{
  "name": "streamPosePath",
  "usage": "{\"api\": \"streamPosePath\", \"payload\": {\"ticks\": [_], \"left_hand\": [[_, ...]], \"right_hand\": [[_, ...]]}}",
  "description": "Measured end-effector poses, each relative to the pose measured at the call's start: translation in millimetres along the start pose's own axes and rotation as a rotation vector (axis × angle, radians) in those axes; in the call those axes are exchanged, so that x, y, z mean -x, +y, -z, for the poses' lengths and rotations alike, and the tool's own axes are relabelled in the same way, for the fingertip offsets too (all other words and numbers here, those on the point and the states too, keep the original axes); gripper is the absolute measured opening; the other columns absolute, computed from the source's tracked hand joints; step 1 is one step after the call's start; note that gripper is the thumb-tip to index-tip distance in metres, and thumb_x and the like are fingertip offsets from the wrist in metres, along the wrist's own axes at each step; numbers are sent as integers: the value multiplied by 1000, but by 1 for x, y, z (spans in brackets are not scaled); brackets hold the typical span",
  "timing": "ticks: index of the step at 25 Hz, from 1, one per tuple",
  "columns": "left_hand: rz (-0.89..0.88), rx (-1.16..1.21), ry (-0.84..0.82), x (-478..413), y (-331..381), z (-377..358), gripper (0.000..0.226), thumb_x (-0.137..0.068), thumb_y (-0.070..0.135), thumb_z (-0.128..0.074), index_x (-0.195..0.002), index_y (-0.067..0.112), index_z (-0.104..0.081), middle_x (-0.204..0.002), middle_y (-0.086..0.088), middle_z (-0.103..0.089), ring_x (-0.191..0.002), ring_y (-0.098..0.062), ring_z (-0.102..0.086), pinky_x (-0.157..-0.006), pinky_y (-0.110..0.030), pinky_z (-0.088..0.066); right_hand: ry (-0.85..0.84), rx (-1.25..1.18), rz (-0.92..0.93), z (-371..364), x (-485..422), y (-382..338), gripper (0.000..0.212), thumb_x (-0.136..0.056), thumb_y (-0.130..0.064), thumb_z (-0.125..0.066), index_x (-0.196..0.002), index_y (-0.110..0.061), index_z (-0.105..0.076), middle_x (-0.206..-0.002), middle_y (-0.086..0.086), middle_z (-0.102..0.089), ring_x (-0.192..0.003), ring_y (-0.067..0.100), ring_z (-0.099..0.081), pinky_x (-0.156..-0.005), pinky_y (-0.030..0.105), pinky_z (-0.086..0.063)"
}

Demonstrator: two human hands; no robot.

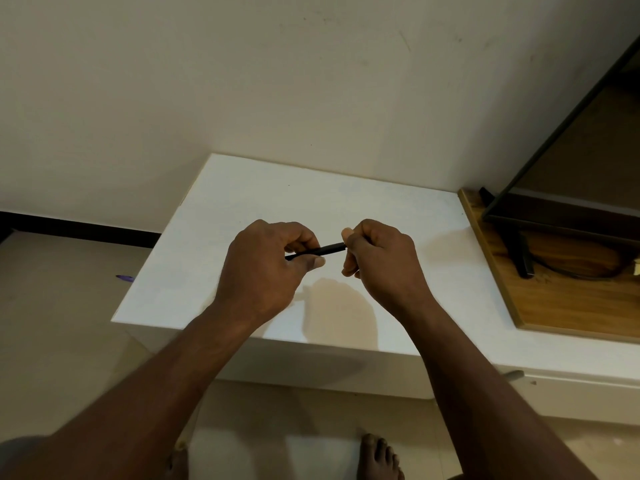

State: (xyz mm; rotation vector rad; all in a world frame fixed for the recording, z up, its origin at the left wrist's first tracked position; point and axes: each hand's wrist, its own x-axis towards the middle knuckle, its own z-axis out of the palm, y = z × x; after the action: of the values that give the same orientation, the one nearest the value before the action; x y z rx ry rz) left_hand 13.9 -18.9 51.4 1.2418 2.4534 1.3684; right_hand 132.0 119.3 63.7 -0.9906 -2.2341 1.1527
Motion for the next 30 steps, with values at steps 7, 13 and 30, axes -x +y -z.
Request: {"api": "streamPosePath", "payload": {"ticks": [7, 13, 30], "left_hand": [[20, 30, -1, -2, -1, 1, 11, -82, 35, -84, -90, 33, -77, -78, 19, -72, -86, -3, -64, -72, -22, -45], [55, 59, 20, -4, -3, 3, 11, -81, 32, -85, -90, 29, -78, -77, 17, -73, -83, -3, -65, -68, -15, -40], [66, 85, -9, 1, -1, -6, 10, -83, 38, -82, -89, 33, -77, -76, 20, -73, -84, 0, -66, -76, -30, -54]], "right_hand": [[-9, -24, 1, 2, 0, -2, 54, -107, -52, -52, -71, -14, -66, -63, 0, -75, -57, 9, -68, -67, 35, -56], [-30, -183, 17, 8, -2, -1, 21, -105, -25, -62, -89, -11, -68, -75, 5, -77, -63, 15, -72, -62, 24, -52], [49, -76, -11, 30, -14, 9, 50, -105, -50, -58, -74, -13, -71, -66, 5, -75, -55, 11, -70, -55, 19, -52]]}}
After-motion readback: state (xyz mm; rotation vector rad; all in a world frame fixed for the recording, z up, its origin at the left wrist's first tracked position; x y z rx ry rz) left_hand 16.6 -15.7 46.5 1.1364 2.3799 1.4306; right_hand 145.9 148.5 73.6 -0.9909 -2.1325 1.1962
